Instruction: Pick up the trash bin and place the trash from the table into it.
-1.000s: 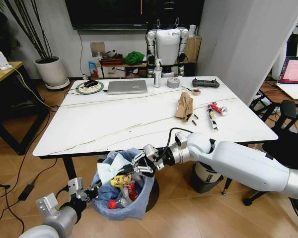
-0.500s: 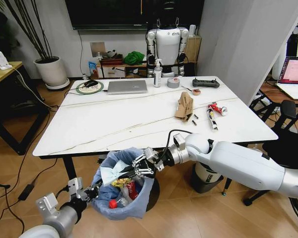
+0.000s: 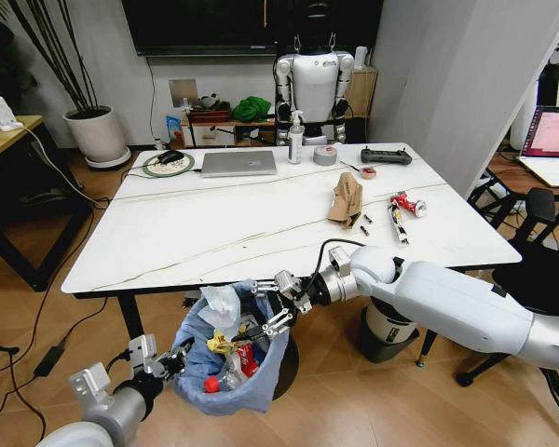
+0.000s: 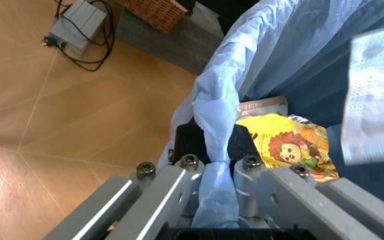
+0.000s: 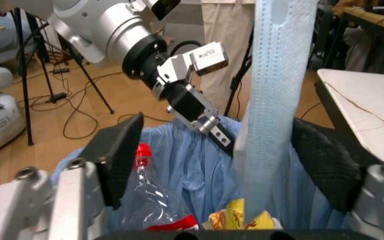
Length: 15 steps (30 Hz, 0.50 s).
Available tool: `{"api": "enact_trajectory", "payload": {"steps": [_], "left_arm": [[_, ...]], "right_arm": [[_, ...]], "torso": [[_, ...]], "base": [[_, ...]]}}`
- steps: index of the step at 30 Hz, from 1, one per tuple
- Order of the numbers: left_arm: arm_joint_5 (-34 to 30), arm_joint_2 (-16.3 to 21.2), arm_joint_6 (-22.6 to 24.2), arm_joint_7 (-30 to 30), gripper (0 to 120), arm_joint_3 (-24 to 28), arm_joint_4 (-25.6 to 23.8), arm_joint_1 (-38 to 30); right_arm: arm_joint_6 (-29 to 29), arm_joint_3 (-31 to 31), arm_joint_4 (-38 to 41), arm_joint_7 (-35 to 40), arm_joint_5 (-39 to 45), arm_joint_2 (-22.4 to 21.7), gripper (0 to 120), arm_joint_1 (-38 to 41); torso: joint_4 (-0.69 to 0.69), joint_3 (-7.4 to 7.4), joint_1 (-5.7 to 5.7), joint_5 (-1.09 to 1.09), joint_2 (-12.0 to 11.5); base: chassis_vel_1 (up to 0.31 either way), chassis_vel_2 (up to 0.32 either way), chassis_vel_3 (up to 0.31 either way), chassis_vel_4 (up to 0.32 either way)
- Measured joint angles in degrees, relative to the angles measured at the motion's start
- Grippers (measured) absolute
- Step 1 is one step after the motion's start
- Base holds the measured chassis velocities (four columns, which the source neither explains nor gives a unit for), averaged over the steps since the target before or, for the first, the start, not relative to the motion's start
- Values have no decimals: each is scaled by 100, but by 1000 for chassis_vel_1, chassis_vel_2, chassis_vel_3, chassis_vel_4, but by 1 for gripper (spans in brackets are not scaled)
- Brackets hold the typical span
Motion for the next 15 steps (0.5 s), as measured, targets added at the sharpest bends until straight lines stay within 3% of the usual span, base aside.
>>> {"api": "enact_trajectory", "payload": {"steps": [4, 15], "left_arm": [[7, 1, 1, 0, 0, -8, -26, 13], [13, 33, 3, 2, 0, -24, -37, -5]], "right_arm": [[18, 44, -63, -87, -131, 0, 97, 0], [106, 198, -160, -132, -222, -58, 100, 11]], "torso": [[0, 0, 0, 0, 0], [0, 0, 0, 0, 0]], "base": [[0, 0, 0, 0], [0, 0, 0, 0]]}}
